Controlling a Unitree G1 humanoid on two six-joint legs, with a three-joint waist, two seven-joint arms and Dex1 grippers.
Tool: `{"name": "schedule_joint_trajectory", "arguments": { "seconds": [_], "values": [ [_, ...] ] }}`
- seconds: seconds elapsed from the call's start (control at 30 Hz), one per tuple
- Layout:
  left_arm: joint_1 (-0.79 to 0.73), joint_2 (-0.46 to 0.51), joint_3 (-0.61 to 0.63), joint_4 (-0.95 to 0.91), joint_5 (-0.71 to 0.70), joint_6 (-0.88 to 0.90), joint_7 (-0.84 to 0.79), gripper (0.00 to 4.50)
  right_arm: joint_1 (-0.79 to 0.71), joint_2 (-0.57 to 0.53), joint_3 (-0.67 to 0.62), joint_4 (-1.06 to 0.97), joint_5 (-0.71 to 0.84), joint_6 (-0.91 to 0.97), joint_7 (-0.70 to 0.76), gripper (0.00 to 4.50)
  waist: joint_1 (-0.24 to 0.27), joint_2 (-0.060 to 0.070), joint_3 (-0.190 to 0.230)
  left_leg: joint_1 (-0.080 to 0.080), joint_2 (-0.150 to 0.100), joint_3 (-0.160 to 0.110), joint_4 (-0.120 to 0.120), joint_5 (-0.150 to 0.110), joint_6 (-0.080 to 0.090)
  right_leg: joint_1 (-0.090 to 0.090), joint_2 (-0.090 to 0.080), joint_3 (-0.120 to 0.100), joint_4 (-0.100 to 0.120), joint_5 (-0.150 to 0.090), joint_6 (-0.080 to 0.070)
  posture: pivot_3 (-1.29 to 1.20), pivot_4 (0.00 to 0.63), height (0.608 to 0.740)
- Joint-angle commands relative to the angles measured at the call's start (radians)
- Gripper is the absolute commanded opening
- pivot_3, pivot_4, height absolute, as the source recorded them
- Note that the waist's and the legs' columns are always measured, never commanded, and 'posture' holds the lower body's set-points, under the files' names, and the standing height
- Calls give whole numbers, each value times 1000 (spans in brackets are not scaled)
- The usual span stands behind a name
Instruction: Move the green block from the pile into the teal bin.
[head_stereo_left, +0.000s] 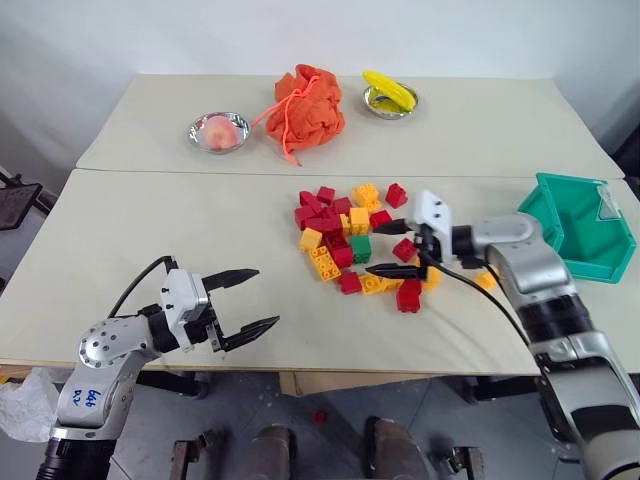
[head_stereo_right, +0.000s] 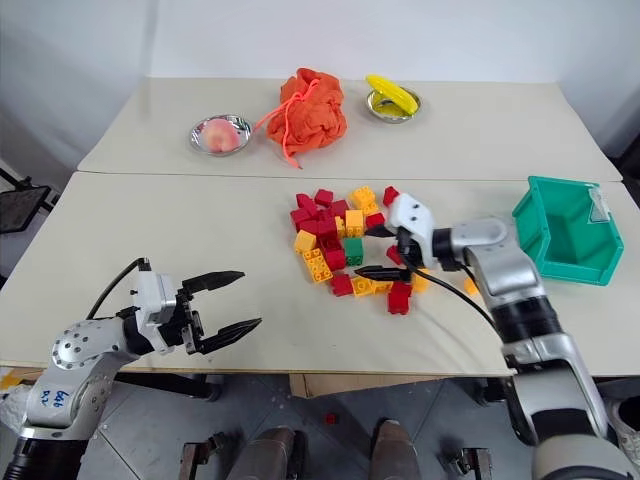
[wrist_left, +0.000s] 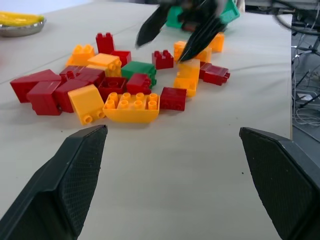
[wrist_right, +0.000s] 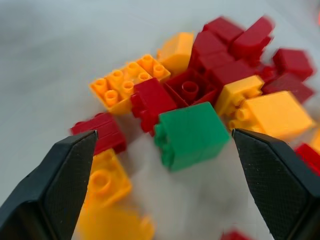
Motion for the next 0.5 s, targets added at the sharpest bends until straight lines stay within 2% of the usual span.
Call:
{"name": "schedule_joint_trajectory", "arguments": {
  "seconds": [0.03, 0.33, 0.43, 0.5],
  "values": [
    [3, -4, 14, -27, -8, -14, 12, 4500, -48, 12, 18, 78, -49, -47, 4, 4490, -1, 0, 0, 0, 0, 0, 0, 0, 0, 0, 0, 0, 0, 0, 0, 0, 150, 740],
    [44, -22, 3, -69, 0, -20, 44, 4500, -156, 113, 42, 309, -123, -196, 22, 4490, -23, 0, 0, 0, 0, 0, -1, 0, 0, 0, 0, -1, 0, 0, 0, 0, 150, 740],
    [31, -23, -1, -66, -1, -18, 47, 4500, -177, 135, 26, 367, -135, -232, 8, 3900, -27, 0, 0, 0, 0, 0, -1, 0, 0, 0, 0, -1, 0, 0, 0, 0, 150, 740],
    [22, -23, -2, -61, -1, -18, 47, 4500, -186, 138, 20, 391, -140, -250, 10, 3198, -26, 0, 0, 0, 0, 0, -1, 0, 0, -1, 0, -1, 1, 0, 0, 0, 150, 740]
  ]
}}
